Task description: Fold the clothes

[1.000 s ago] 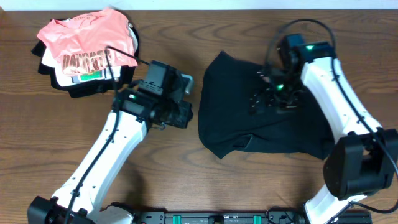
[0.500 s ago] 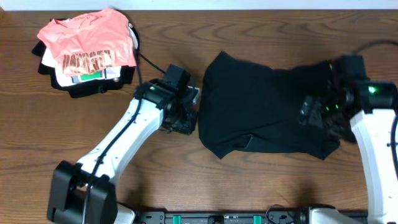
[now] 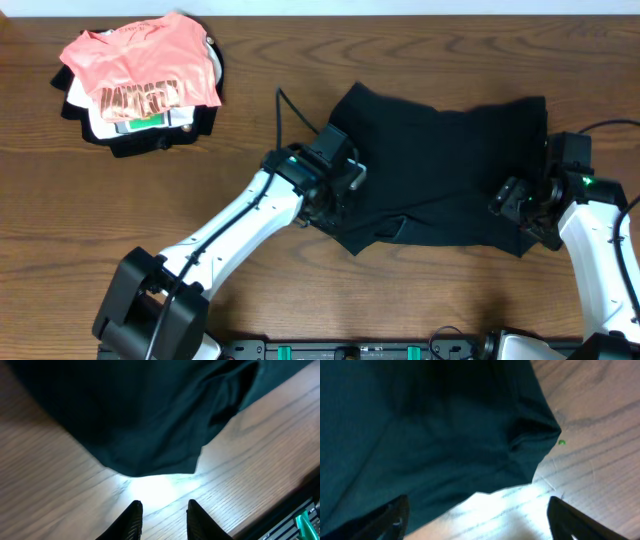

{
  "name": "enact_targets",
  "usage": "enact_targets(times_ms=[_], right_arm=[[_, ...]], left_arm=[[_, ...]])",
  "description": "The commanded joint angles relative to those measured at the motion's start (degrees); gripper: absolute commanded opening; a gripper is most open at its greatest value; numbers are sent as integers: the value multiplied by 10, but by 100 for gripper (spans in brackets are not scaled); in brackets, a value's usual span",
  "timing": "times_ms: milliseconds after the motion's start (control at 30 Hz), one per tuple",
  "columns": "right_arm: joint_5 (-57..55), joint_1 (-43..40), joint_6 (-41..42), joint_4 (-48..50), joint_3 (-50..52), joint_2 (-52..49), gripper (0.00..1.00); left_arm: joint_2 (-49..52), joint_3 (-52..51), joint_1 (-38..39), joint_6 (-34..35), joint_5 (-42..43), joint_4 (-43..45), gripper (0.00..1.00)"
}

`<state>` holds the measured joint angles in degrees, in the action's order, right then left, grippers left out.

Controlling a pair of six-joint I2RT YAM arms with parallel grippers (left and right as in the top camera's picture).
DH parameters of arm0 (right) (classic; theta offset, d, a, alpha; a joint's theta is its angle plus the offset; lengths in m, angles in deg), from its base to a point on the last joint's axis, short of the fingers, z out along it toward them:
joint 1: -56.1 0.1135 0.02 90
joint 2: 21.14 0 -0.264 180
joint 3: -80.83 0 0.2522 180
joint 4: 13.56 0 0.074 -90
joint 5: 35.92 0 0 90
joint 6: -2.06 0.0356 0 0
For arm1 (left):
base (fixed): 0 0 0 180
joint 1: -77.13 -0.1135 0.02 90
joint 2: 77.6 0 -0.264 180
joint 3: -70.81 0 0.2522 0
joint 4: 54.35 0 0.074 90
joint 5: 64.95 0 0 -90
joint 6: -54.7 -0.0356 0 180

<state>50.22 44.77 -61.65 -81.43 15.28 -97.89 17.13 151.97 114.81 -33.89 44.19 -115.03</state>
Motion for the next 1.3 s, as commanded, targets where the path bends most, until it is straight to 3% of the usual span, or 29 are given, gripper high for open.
enact_targets(times_ms=[0,133,367,467,667,800,867,1133,1267], right_arm=[[3,-17,-11,20,24,6,83],[3,-30,-17,43,45,6,82],[2,-48,-19,70,61,6,83],[3,-50,-30,82,61,5,83],[2,-50,-36,85,62,-11,86],[2,-50,-36,85,64,-38,95],[2,-50,-36,85,66,-51,99],[3,-50,-36,84,66,-79,99],[14,-50,-36,82,66,-79,99]], left_arm=[[9,1,17,-6,-1,9,30],[29,1,32,44,-1,34,30],[81,1,35,281,-57,40,30],[88,1,35,334,-64,55,30],[88,0,35,392,-89,65,31],[88,-7,34,432,-122,66,38],[88,-12,34,447,-136,68,47],[90,-16,21,454,-153,92,65],[99,-16,22,454,-148,108,66]])
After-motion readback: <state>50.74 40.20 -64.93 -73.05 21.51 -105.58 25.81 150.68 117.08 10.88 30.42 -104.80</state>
